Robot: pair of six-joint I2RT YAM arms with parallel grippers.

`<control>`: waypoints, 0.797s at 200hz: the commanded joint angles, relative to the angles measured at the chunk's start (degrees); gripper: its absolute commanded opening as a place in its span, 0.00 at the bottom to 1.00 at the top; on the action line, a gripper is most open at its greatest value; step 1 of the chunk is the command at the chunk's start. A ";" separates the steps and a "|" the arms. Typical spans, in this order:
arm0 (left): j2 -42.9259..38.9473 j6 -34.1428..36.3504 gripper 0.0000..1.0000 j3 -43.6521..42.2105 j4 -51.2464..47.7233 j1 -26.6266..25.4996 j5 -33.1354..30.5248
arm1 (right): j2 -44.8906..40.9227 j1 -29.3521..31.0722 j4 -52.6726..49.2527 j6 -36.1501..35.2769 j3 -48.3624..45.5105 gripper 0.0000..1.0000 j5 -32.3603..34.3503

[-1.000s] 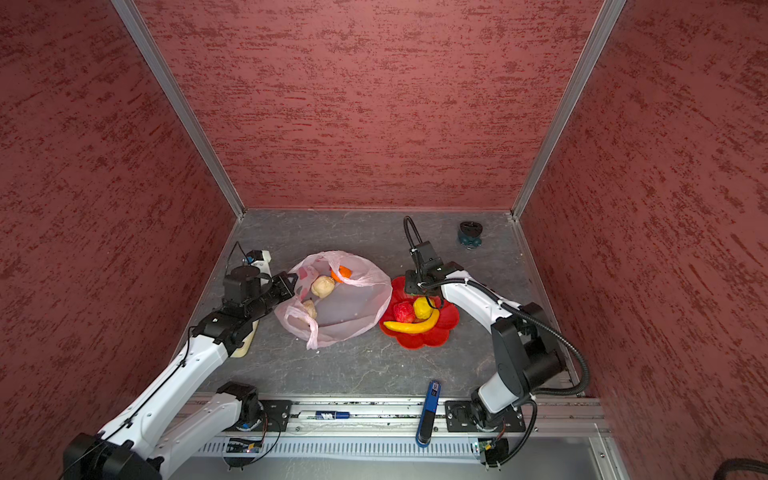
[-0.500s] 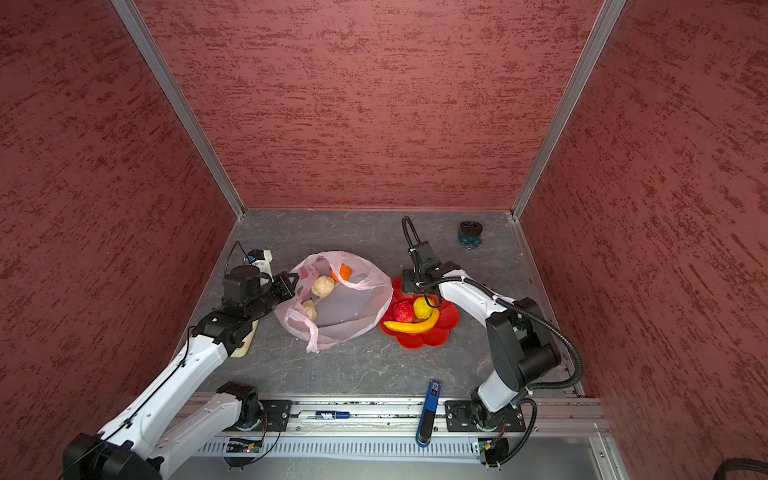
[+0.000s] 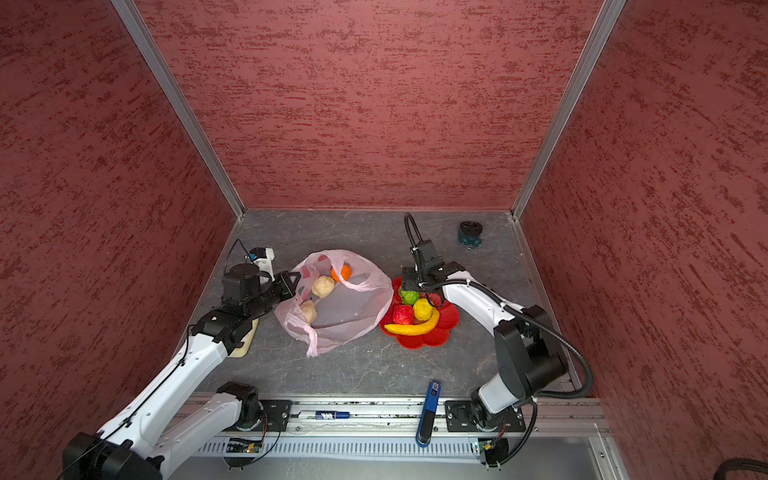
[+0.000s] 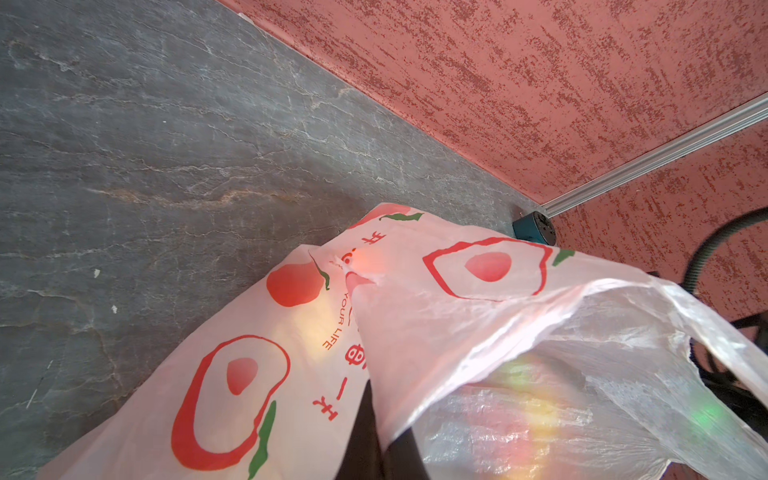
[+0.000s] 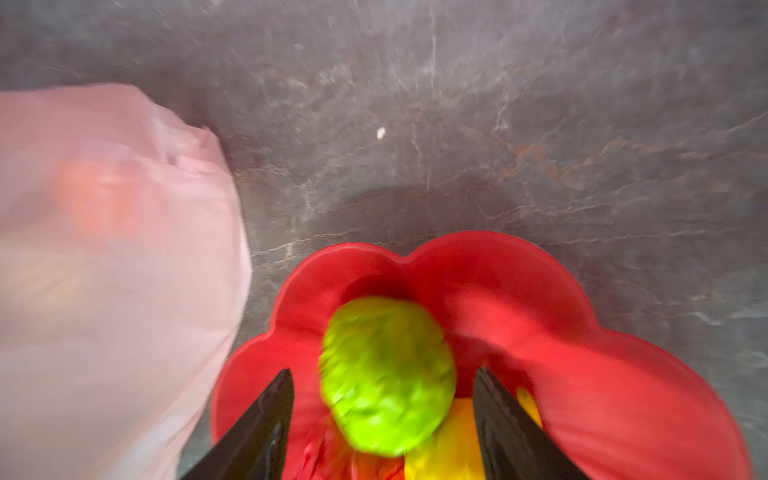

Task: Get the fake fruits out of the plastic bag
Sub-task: 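Lower the green fruit onto the red plate and open the right gripper, then move the right gripper into the bag toward the beige pear-shaped fruit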

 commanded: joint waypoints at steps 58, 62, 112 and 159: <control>-1.02 4.38 0.00 1.81 -2.01 -0.01 1.84 | -19.00 21.69 -19.28 2.64 15.92 0.46 3.92; -0.99 4.27 0.00 1.75 -1.91 -0.04 1.94 | -19.07 23.25 -19.73 2.96 16.52 0.45 4.49; 0.63 3.54 0.00 2.85 -1.40 -0.11 2.59 | -12.84 33.82 -12.78 -0.28 21.50 0.41 3.95; 0.29 3.50 0.00 3.49 -1.67 -0.30 3.35 | 3.19 34.34 -8.85 -1.36 24.70 0.40 1.32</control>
